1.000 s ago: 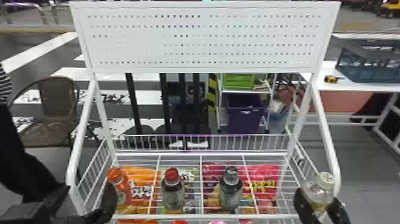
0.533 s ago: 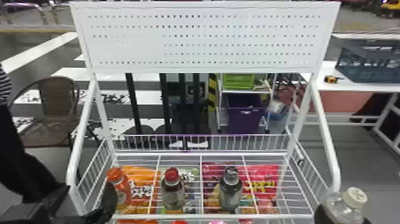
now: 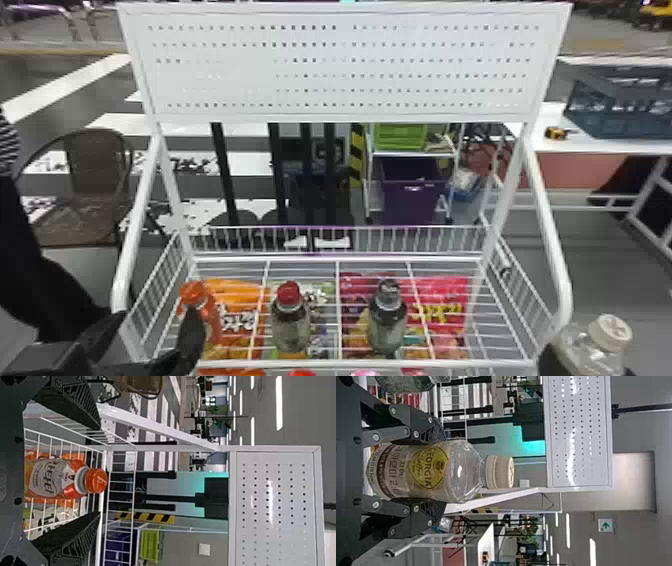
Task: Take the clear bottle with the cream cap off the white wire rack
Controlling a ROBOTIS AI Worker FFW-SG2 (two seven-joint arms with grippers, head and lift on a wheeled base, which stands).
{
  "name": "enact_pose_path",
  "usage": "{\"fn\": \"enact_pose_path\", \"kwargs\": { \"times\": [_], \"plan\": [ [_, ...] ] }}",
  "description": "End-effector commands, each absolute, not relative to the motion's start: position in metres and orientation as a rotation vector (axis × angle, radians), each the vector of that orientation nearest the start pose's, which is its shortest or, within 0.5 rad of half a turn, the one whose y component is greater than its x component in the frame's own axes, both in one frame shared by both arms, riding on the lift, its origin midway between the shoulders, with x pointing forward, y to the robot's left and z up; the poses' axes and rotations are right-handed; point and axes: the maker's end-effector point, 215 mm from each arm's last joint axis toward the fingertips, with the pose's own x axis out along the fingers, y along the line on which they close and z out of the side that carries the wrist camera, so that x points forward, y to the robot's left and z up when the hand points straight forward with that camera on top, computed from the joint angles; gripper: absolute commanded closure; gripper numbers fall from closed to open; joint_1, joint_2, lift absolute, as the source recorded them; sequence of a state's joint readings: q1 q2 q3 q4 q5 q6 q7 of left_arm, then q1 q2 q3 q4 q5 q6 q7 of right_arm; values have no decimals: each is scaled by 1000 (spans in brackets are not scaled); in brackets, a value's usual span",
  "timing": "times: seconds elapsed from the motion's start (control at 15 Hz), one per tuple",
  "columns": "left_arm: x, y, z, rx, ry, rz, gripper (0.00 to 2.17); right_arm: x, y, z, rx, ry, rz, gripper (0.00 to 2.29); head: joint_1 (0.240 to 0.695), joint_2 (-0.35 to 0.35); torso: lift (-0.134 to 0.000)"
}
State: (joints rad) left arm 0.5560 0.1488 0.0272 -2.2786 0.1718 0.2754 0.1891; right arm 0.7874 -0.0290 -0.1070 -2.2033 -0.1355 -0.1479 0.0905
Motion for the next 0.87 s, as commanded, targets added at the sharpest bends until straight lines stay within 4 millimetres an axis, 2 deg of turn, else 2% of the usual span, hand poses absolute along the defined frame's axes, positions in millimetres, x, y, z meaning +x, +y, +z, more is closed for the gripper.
{"fn": "enact_pose_path", "kwargs": {
  "times": [0.0,0.47,0.8],
  "plan": [
    [432,274,-314,-12,128,106,124,364,-262,-314,42,-10,19,1281,499,0,0],
    [428,273,-314,-11,133,104,124,364,-265,-313,40,-7,16,1278,499,0,0],
    [427,275,-307,-8,121,107,124,367,-262,-309,42,-9,26,1278,499,0,0]
  ]
}}
